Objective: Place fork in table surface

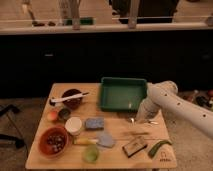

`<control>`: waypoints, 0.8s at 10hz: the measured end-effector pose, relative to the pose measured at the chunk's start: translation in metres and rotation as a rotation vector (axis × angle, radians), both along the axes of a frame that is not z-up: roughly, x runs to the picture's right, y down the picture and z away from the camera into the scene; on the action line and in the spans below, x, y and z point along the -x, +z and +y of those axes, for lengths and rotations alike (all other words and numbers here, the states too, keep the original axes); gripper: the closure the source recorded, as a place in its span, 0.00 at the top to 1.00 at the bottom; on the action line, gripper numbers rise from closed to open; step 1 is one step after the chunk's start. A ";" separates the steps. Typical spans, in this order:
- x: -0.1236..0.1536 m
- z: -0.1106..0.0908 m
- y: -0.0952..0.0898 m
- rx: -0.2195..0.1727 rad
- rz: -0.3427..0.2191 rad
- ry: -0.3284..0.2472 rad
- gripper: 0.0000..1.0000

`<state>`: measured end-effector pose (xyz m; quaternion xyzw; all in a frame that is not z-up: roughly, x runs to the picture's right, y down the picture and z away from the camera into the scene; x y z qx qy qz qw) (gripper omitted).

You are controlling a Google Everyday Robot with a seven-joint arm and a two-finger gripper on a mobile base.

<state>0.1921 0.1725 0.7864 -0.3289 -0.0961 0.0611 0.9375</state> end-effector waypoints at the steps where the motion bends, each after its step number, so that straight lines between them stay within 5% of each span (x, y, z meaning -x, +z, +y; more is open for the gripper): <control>1: 0.002 -0.003 0.002 0.000 -0.005 -0.003 0.00; 8: 0.011 0.013 0.005 0.026 -0.011 -0.005 0.00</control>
